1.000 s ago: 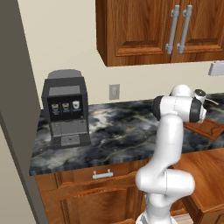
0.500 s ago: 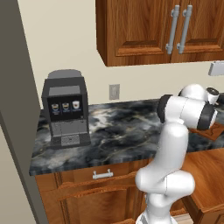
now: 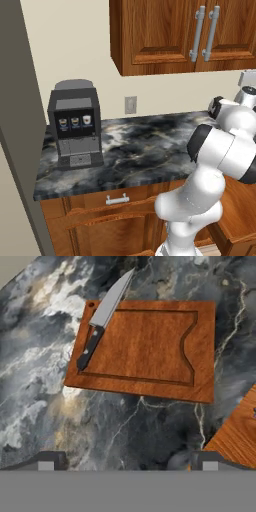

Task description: Open the drawer on the right and place the cutting tools on the cutting board.

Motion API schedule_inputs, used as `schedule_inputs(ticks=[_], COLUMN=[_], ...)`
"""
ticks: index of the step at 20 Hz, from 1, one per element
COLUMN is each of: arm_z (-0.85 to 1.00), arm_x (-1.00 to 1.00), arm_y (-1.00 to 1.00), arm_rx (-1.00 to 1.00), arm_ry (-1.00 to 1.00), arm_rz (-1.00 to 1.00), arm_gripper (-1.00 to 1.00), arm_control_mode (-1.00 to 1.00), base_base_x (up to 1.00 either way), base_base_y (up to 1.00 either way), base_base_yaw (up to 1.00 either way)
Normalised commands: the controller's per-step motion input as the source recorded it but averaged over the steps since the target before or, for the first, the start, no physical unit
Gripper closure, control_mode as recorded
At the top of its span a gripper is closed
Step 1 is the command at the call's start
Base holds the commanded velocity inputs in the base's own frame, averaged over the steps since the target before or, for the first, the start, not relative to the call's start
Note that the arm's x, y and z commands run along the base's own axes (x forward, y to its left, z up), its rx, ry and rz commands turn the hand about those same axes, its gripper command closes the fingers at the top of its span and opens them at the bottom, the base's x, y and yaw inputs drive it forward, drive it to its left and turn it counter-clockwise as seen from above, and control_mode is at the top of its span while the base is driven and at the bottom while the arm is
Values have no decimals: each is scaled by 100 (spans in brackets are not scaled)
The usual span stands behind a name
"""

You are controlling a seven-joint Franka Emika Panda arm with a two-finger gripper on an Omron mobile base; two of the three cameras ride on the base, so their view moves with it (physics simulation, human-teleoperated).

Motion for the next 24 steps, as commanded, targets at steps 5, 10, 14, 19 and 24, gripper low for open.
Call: schedule_inputs(ticks=[5,10,14,19,24], arm_z=[85,30,0,-17,-18], arm_x=[-55,-64,-68,-71,-66], arm_y=[1,0,0,0,0], arm_rx=[0,0,0,6,17], arm_ry=[38,40,32,18,8], arm_rz=[0,0,0,0,0], arm_gripper=[-100,-100,-100,-100,-100], arm_control_mode=[-100,-100,-100,-100,-100], base_base_x=[0,0,0,0,0], base_base_y=[0,0,0,0,0], base_base_yaw=[0,0,0,0,0])
